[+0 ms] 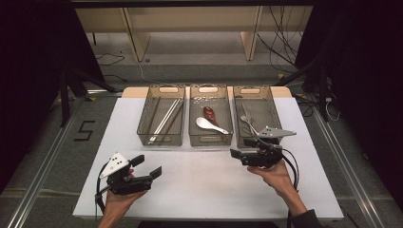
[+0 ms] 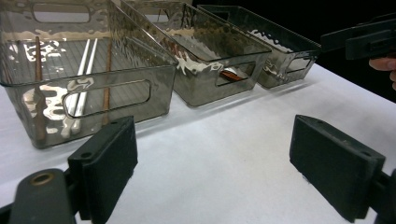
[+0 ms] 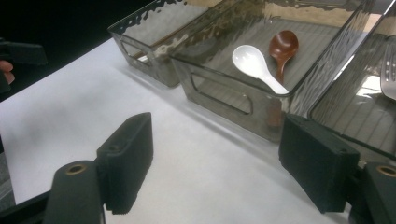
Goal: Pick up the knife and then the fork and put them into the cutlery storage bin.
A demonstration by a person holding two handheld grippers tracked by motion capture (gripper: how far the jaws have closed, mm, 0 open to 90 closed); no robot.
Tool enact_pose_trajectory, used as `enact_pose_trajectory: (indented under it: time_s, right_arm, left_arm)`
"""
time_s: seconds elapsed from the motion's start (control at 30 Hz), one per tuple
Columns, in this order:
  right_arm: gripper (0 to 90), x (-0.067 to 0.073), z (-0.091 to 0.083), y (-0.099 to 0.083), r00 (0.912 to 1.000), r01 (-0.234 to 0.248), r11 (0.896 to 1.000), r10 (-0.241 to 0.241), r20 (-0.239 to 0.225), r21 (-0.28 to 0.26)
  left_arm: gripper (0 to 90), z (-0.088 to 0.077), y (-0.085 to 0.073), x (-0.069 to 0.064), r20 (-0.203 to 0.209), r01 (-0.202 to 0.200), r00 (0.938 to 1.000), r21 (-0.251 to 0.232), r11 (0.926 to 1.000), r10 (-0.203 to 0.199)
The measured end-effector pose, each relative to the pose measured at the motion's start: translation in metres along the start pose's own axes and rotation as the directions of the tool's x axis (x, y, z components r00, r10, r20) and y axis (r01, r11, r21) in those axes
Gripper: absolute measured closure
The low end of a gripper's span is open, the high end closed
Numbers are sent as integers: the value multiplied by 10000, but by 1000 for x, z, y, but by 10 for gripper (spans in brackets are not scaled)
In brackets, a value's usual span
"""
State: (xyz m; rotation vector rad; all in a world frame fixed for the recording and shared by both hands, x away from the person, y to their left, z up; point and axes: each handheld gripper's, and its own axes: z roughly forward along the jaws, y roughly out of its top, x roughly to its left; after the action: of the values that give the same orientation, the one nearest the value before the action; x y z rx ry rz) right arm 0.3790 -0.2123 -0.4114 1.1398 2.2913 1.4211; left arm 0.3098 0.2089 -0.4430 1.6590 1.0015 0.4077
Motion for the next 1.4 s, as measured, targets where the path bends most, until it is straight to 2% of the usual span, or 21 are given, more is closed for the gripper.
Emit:
enact_pose_trajectory:
  time_s: [0.53, 0.6, 1.03, 1.4]
  right_arm:
    - [259, 16, -15, -29, 9999, 112, 9989, -117, -105, -454]
    - [258, 18, -17, -33, 9998, 133, 9988, -139, -119, -472]
    - [221, 23, -24, -53, 10000, 88, 9981, -86, 36, -616]
    - [182, 26, -30, -64, 9996, 31, 9970, -10, 269, -774]
  left_arm:
    - [146, 7, 0, -2, 588, -33, 9983, 484, 9988, 4]
    - [146, 7, -1, -3, 666, -129, 9977, 602, 9981, 89]
    - [146, 6, -1, -3, 810, 13, 9967, 663, 9978, -67]
    - [146, 5, -3, -4, 908, -40, 9959, 762, 9971, -30]
